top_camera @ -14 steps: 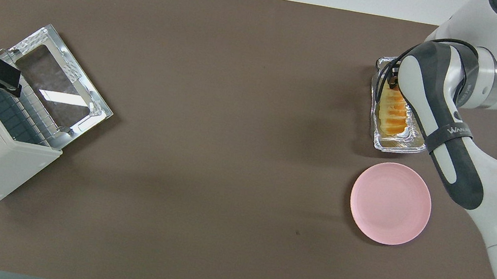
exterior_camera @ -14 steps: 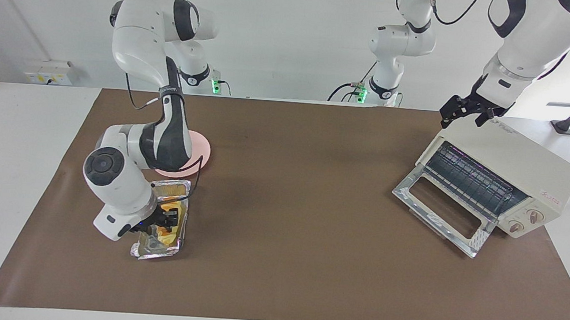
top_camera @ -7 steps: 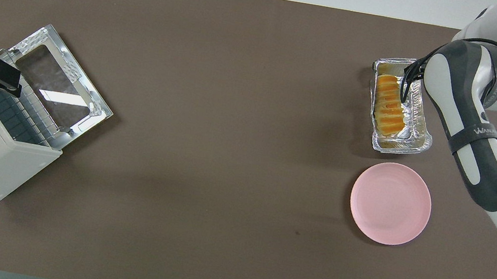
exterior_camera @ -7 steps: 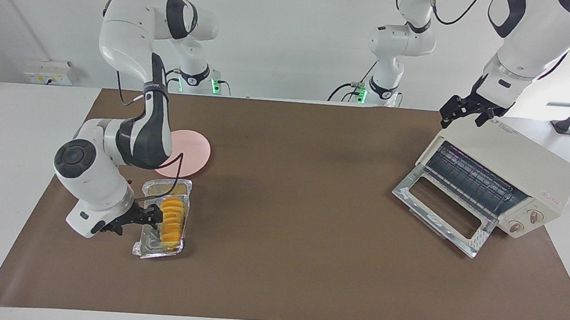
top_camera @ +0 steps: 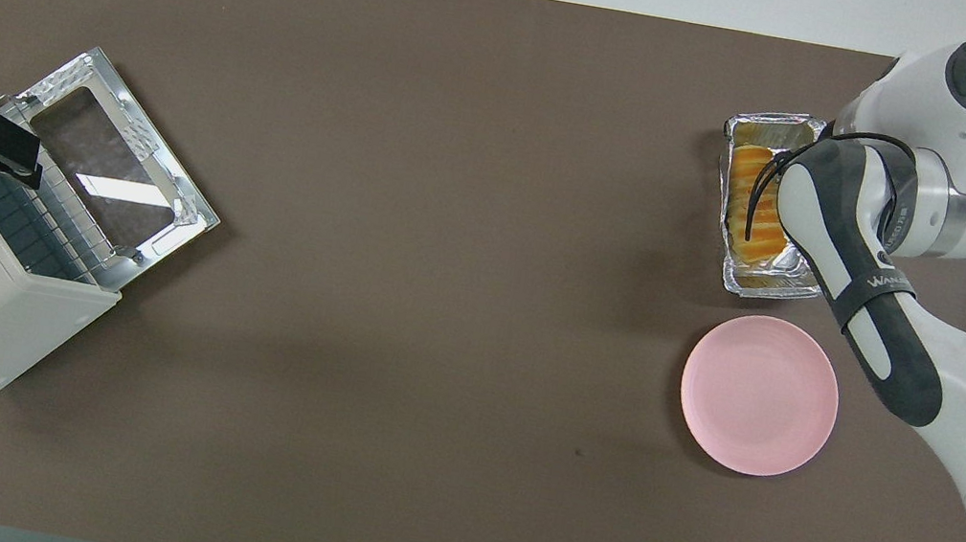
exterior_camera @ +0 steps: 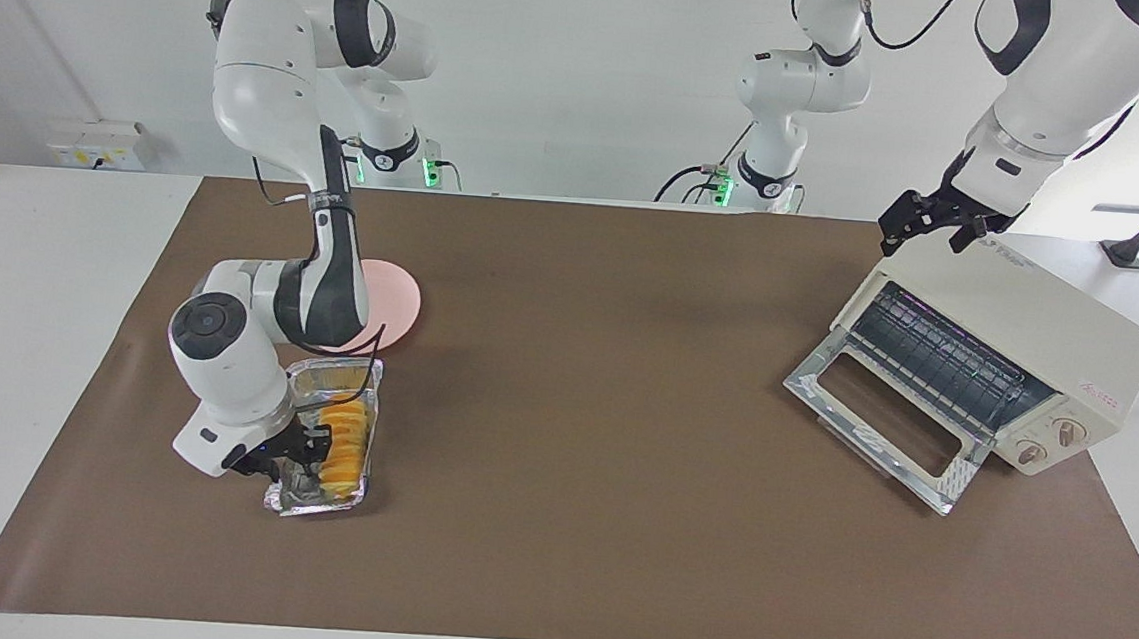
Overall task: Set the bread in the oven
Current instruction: 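Open the right gripper to release the bread inside the tray, then grasp the rim of the foil tray with the right gripper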
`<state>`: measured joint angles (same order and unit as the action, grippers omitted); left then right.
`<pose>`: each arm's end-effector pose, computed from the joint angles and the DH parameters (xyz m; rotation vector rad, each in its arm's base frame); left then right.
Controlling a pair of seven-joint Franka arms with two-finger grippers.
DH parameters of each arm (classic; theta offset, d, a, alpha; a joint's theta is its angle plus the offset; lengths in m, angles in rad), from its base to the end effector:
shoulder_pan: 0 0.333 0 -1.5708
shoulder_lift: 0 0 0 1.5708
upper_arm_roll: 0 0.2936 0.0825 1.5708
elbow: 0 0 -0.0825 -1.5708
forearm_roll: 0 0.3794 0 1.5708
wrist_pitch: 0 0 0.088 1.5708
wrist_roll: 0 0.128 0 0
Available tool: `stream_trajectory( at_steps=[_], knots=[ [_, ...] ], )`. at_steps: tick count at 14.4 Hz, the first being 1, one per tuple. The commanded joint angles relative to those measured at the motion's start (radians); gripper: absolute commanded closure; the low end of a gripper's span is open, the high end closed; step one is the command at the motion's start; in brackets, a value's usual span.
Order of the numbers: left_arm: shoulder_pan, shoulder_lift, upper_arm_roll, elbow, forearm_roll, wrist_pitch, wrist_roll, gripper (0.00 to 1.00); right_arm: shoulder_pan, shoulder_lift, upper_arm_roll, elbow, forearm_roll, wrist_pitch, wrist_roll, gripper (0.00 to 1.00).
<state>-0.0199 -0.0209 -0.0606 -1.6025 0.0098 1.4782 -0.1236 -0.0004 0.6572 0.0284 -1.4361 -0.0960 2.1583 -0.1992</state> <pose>0.5293 -0.0417 0.5702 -3.1153 -0.0679 0.1587 0.7108 0.0112 0.2755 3.0422 0.4153 0.0916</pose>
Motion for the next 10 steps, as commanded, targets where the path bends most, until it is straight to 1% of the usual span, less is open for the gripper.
stream_trajectory(
  at_steps=[1,2,4,6,8,9,10],
  knots=[
    [0.015,-0.024,-0.008,-0.019,-0.013,-0.009,0.004,0.0,-0.003,-0.042,0.002,-0.03,0.008,-0.043,-0.006,1.0],
    [0.015,-0.024,-0.008,-0.019,-0.013,-0.009,0.004,0.0,0.002,-0.045,0.002,0.002,0.012,-0.081,-0.006,1.0],
    [0.015,-0.024,-0.008,-0.019,-0.013,-0.009,0.004,0.0,0.003,-0.048,0.011,0.066,0.021,-0.222,-0.002,1.0],
    [0.015,-0.024,-0.008,-0.019,-0.013,-0.009,0.004,0.0,0.035,-0.048,0.015,0.187,0.06,-0.387,0.047,1.0],
    [0.015,-0.024,-0.008,-0.019,-0.013,-0.009,0.004,0.0,0.103,-0.042,0.016,0.296,0.087,-0.509,0.174,1.0],
    [0.015,-0.024,-0.008,-0.019,-0.013,-0.009,0.004,0.0,0.158,-0.033,0.016,0.342,0.088,-0.549,0.249,1.0],
    [0.015,-0.024,-0.008,-0.019,-0.013,-0.009,0.004,0.0,0.215,-0.027,0.016,0.376,0.093,-0.564,0.342,1.0]
  ],
)
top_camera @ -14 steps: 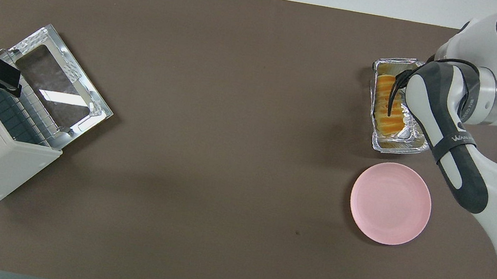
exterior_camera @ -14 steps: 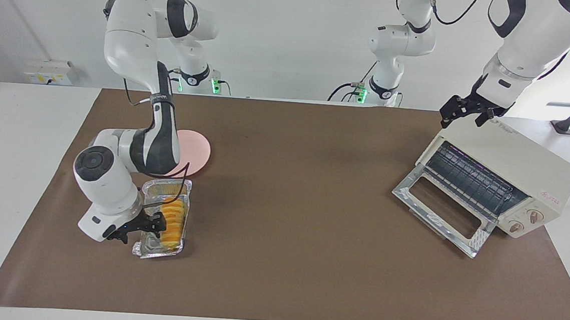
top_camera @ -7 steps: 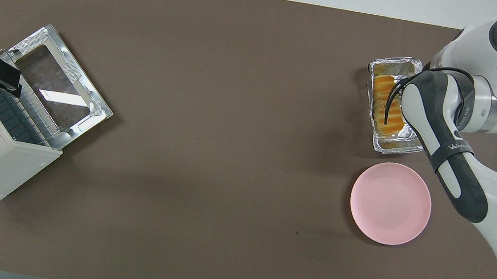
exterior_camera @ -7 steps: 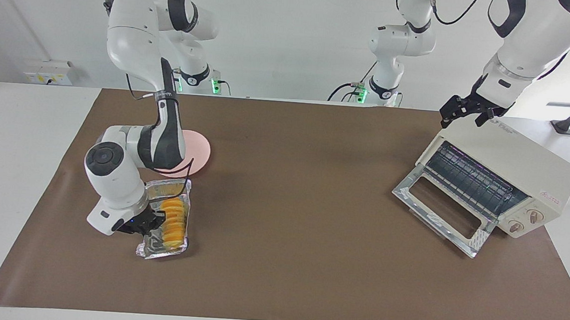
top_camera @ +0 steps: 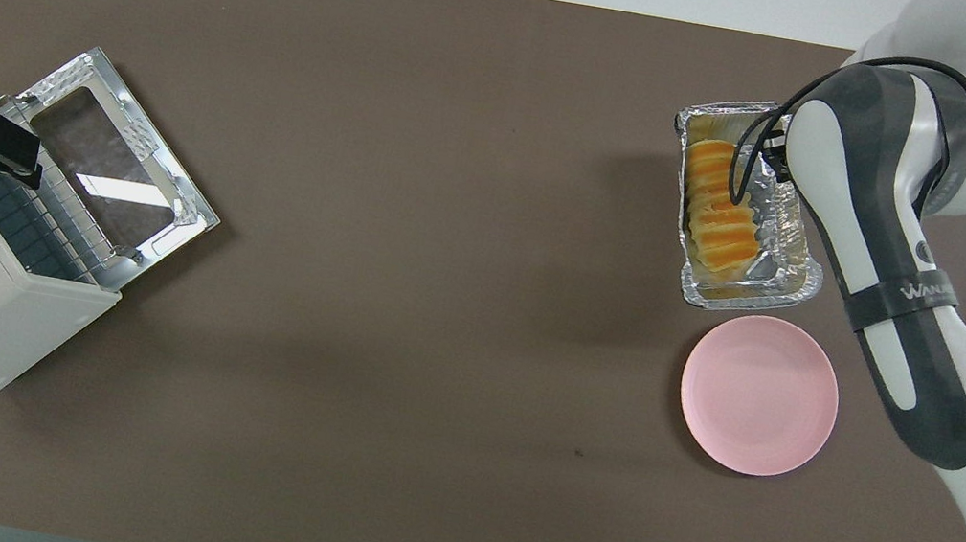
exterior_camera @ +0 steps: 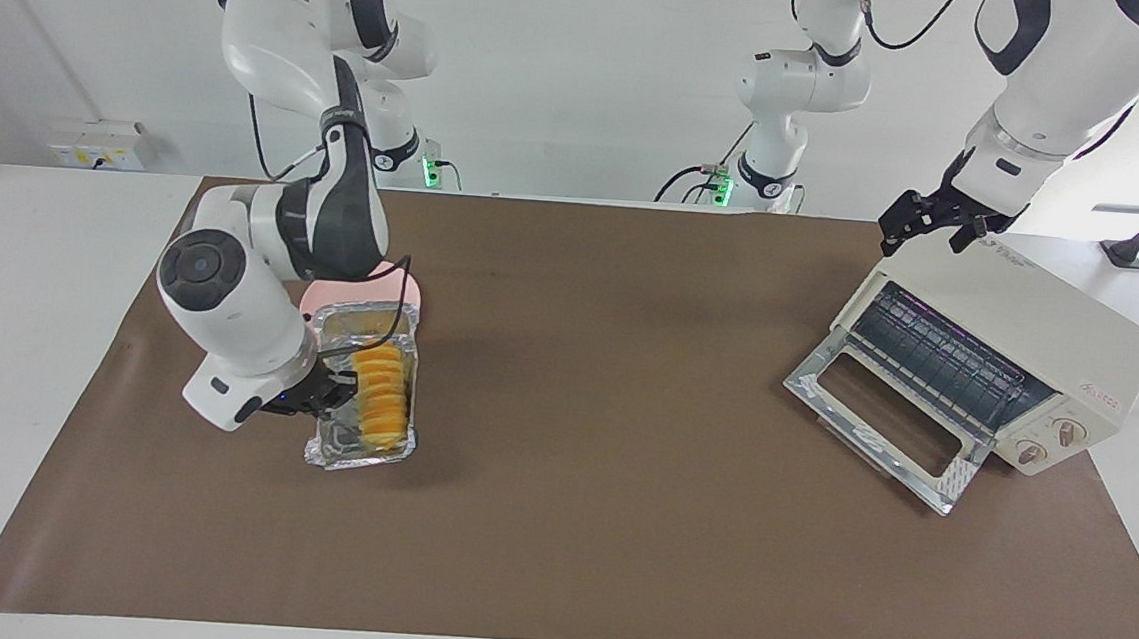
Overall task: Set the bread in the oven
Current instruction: 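Grasp the rim of the foil tray with the right gripper, then carry the tray toward the table center and release it with the right gripper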
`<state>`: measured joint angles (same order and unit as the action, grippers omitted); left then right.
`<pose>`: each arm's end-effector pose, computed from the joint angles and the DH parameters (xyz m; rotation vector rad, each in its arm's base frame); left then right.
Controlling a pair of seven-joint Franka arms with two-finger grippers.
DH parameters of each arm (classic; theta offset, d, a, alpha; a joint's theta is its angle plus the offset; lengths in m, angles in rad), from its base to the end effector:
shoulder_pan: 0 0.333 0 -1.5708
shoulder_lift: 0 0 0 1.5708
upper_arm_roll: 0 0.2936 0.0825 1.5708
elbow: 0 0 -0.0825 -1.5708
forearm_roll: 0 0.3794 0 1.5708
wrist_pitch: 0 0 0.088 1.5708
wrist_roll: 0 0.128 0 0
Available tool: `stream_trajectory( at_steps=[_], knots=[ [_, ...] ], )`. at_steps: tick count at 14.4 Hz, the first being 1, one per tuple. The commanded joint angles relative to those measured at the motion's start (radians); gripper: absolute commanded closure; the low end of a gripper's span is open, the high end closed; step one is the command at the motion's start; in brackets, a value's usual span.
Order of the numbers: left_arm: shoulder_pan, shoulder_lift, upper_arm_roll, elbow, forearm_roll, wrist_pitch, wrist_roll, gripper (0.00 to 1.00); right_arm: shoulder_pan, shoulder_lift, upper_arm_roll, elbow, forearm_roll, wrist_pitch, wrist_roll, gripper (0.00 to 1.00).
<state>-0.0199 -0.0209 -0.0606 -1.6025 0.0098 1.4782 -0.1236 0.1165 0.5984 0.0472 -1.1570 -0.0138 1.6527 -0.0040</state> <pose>0.5293 -0.0417 0.5702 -3.1153 -0.0679 0.1587 0.6882 0.1043 0.4045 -3.1220 -0.2545 0.1612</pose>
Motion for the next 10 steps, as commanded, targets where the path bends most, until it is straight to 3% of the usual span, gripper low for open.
stream_trajectory(
  at_steps=[1,5,10],
  knots=[
    [0.015,-0.024,-0.008,-0.019,-0.013,-0.009,0.004,0.0,0.156,0.034,0.002,0.103,0.053,-0.042,0.258,1.0],
    [0.015,-0.024,-0.008,-0.019,-0.013,-0.01,0.004,0.0,0.345,0.079,-0.003,0.074,0.124,0.091,0.49,1.0],
    [0.015,-0.024,-0.008,-0.019,-0.013,-0.009,0.004,0.0,0.44,0.029,-0.01,-0.254,0.091,0.432,0.506,1.0]
  ],
)
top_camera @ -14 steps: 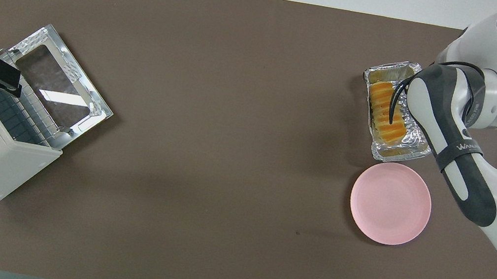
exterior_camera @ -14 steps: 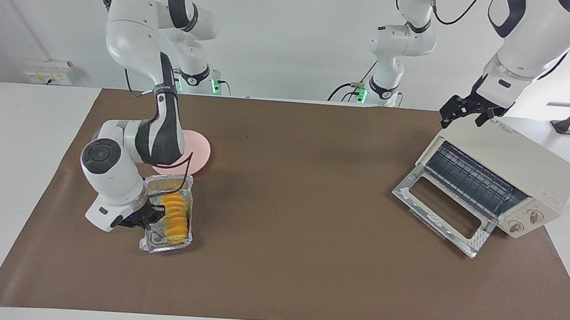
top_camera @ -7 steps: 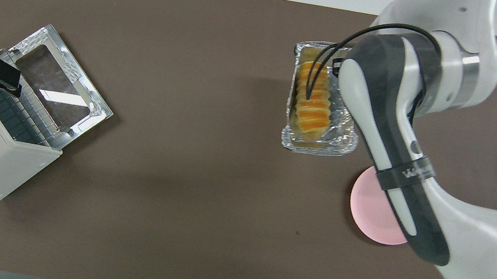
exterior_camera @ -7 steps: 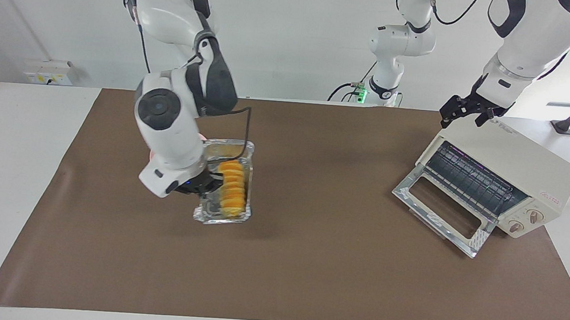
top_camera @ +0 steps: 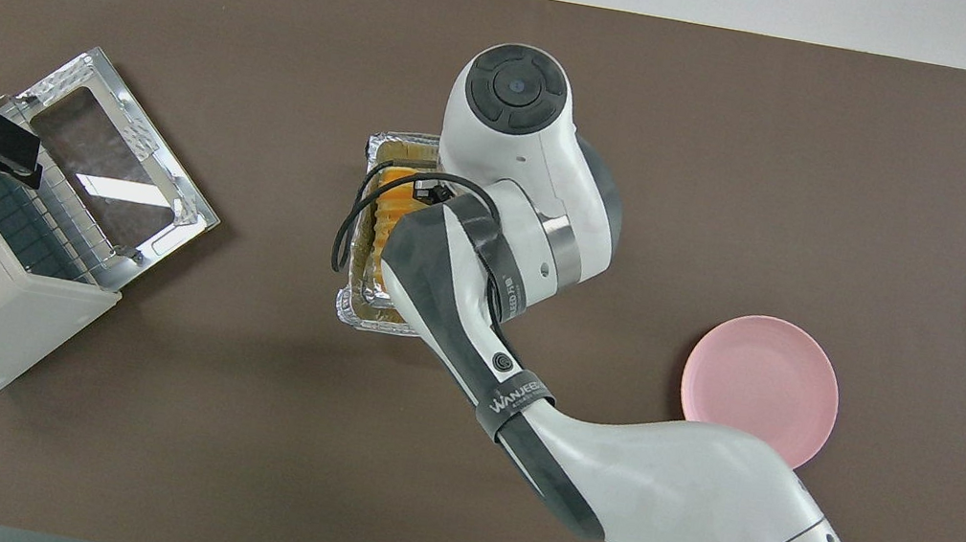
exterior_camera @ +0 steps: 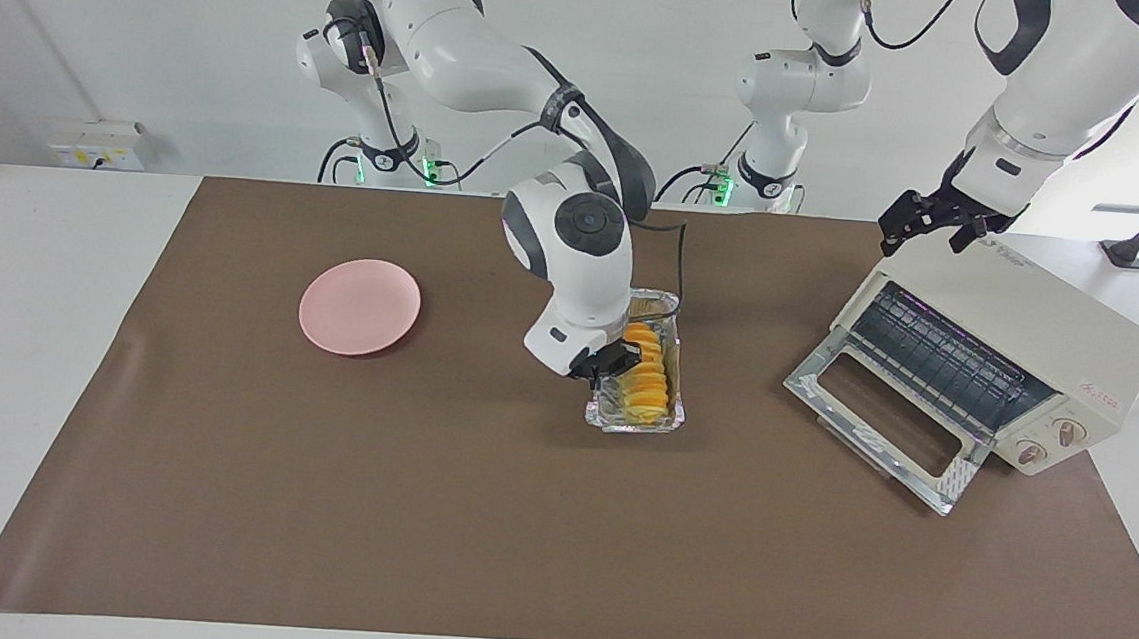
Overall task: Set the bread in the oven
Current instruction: 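Carry the tray toward the table center and release it with the right gripper, then withdraw the right gripper while the left gripper reaches the foil tray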
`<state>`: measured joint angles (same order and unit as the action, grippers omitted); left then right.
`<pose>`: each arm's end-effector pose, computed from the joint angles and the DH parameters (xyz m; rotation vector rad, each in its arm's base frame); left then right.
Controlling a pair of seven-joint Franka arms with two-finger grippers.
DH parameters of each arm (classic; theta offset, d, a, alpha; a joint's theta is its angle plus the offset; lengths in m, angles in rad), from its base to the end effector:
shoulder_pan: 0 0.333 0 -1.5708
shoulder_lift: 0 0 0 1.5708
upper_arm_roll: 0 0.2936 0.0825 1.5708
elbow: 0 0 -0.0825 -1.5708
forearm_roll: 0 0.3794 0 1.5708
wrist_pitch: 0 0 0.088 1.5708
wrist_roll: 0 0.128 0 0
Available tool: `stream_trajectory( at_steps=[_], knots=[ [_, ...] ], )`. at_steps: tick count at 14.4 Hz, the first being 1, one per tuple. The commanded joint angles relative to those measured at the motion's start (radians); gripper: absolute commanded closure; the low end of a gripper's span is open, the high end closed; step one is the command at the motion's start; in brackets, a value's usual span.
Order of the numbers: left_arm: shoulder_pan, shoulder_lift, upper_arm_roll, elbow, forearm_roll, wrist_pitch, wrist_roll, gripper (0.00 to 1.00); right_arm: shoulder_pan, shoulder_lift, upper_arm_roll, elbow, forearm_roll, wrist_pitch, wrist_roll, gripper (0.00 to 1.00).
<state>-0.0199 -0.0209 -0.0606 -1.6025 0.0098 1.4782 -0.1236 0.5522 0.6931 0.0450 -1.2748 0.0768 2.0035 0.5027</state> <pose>0.5293 -0.0417 0.5702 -3.1153 -0.0679 0.1587 0.6004 0.4073 0.3115 -3.0372 -0.0799 0.0317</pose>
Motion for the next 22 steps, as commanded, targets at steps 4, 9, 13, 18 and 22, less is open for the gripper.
stream_trajectory(
  at_steps=[4,9,13,18,22],
  knots=[
    [0.015,-0.024,-0.008,-0.019,-0.013,-0.009,0.004,0.0,0.015,-0.081,-0.008,-0.172,-0.011,0.1,0.046,0.01],
    [0.015,-0.024,-0.008,-0.019,-0.013,-0.009,0.004,0.0,-0.052,-0.144,-0.025,-0.072,-0.005,-0.109,0.083,0.0],
    [-0.014,-0.024,-0.015,-0.019,-0.014,-0.001,0.009,0.0,-0.204,-0.257,-0.04,-0.052,-0.014,-0.263,-0.135,0.0],
    [-0.194,0.028,-0.015,-0.033,-0.097,0.158,-0.051,0.0,-0.374,-0.371,-0.054,-0.064,-0.112,-0.359,-0.397,0.0],
    [-0.437,0.264,-0.013,0.042,-0.099,0.371,-0.316,0.0,-0.469,-0.502,-0.054,-0.116,-0.109,-0.489,-0.564,0.0]
  ],
)
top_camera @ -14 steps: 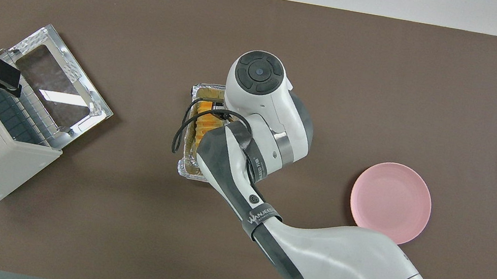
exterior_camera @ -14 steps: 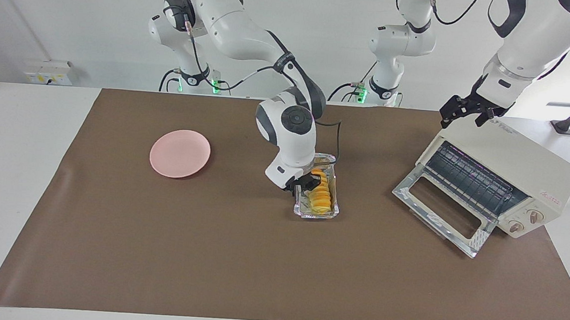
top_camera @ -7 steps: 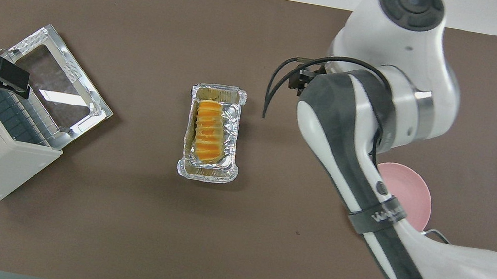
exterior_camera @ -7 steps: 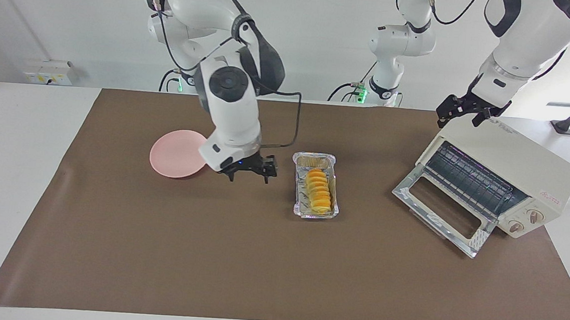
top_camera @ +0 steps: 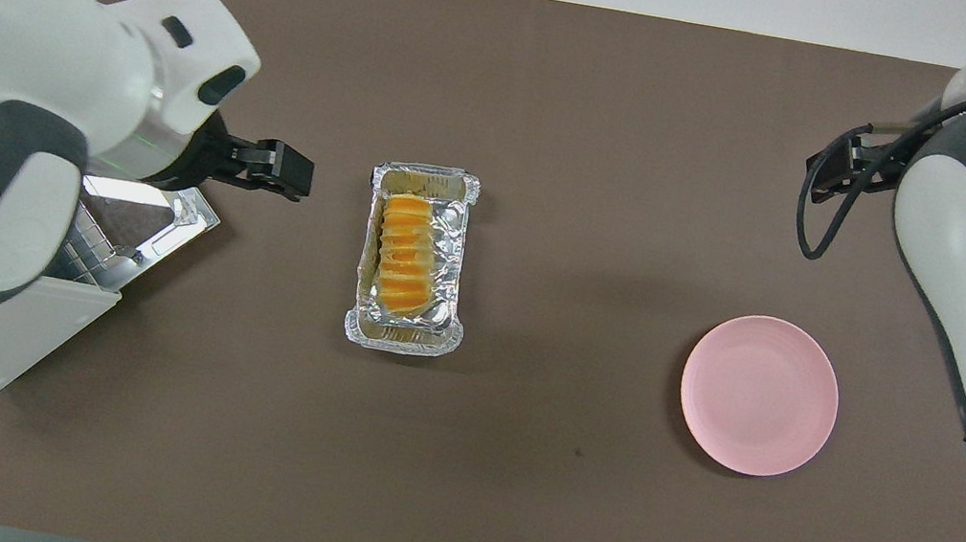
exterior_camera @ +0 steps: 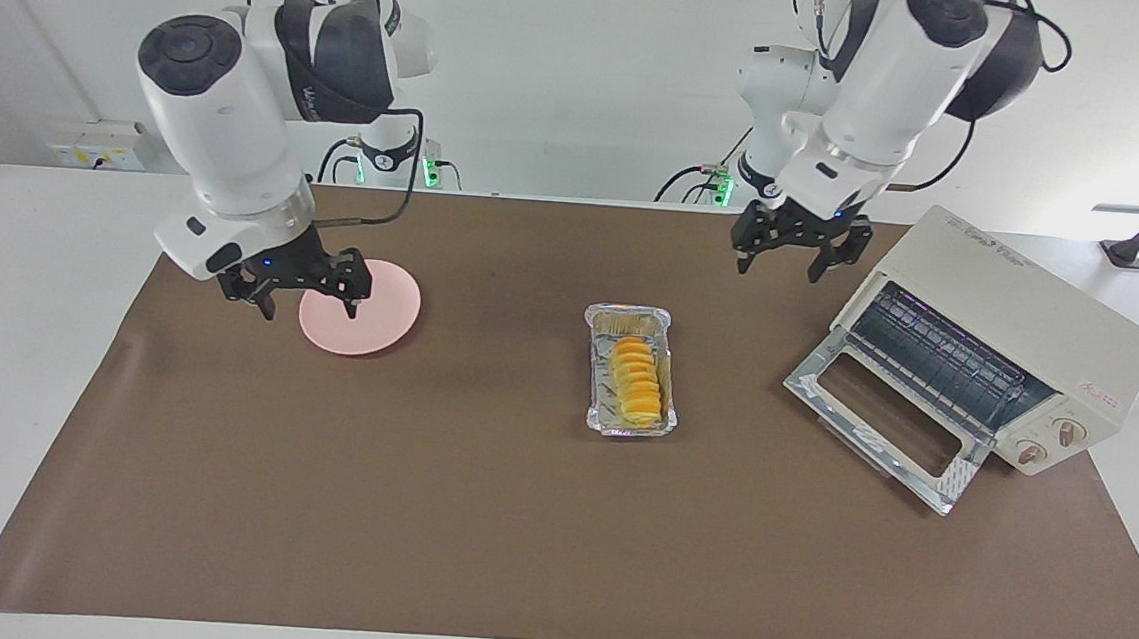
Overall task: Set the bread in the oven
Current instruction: 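Withdraw the right gripper while the left gripper reaches the foil tray, then grasp the foil tray with the left gripper and lift it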
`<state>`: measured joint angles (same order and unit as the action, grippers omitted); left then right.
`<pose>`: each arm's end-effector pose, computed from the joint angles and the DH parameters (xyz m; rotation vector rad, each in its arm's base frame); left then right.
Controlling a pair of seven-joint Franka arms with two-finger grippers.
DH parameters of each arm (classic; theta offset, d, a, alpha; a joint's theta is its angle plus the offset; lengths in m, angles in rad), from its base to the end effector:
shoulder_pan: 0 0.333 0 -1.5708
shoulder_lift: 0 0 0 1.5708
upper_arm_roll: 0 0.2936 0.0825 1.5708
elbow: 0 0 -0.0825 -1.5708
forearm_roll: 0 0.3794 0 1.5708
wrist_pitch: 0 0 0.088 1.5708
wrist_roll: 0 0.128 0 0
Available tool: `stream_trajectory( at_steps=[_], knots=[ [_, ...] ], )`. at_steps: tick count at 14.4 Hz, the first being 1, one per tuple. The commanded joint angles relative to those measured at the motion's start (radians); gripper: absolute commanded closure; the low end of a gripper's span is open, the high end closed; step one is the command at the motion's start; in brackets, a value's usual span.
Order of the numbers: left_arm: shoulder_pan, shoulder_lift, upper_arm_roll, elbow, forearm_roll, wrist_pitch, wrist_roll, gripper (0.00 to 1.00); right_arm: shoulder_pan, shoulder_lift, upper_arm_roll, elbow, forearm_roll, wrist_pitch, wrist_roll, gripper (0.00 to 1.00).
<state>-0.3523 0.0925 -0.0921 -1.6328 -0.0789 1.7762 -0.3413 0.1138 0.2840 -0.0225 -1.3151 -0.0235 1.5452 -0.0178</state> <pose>0.5309 -0.2602 0.5181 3.0394 -0.1344 0.0219 0.6215 0.0556 0.5310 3.1040 0.1707 -0.0819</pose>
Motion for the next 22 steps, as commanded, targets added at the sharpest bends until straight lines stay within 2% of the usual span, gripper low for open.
stream_trajectory(
  at_steps=[1,2,3,6,7,9,12,15,17,18,19,22],
  knots=[
    [-0.138,0.214,0.018,0.093,-0.007,0.139,-0.163,0.0,-0.043,-0.136,0.013,-0.107,-0.009,-0.068,-0.048,0.0],
    [-0.164,0.24,0.018,0.084,0.001,0.208,-0.191,0.0,-0.046,-0.179,0.013,-0.139,-0.009,-0.088,-0.057,0.0],
    [-0.174,0.242,0.018,0.032,0.005,0.267,-0.192,0.0,-0.048,-0.213,0.013,-0.168,-0.01,-0.102,-0.059,0.0],
    [-0.218,0.262,0.018,-0.061,0.005,0.356,-0.205,0.04,-0.055,-0.293,0.013,-0.229,-0.01,-0.14,-0.056,0.0],
    [-0.234,0.306,0.022,-0.059,0.007,0.376,-0.225,0.13,-0.071,-0.313,0.019,-0.252,-0.009,-0.14,-0.057,0.0],
    [-0.235,0.311,0.023,-0.067,0.007,0.387,-0.229,0.35,-0.085,-0.328,0.024,-0.271,-0.004,-0.139,-0.057,0.0],
    [-0.252,0.302,0.023,-0.133,0.008,0.41,-0.232,0.6,-0.13,-0.329,0.048,-0.273,0.004,-0.123,-0.054,0.0],
    [-0.267,0.3,0.023,-0.168,0.008,0.434,-0.264,0.67,-0.138,-0.33,0.056,-0.273,0.005,-0.11,-0.048,0.0],
    [-0.275,0.294,0.023,-0.202,0.008,0.471,-0.28,0.68,-0.138,-0.33,0.056,-0.274,0.005,-0.097,-0.048,0.0],
    [-0.277,0.294,0.023,-0.209,0.008,0.486,-0.288,0.79,-0.138,-0.33,0.056,-0.274,0.005,-0.096,-0.048,0.0],
    [-0.277,0.294,0.025,-0.209,0.008,0.486,-0.291,0.98,-0.134,-0.33,0.056,-0.274,0.005,-0.088,-0.048,0.0],
    [-0.272,0.293,0.026,-0.208,0.008,0.48,-0.288,1.0,-0.132,-0.325,0.056,-0.266,0.005,-0.073,-0.048,0.0]
  ],
)
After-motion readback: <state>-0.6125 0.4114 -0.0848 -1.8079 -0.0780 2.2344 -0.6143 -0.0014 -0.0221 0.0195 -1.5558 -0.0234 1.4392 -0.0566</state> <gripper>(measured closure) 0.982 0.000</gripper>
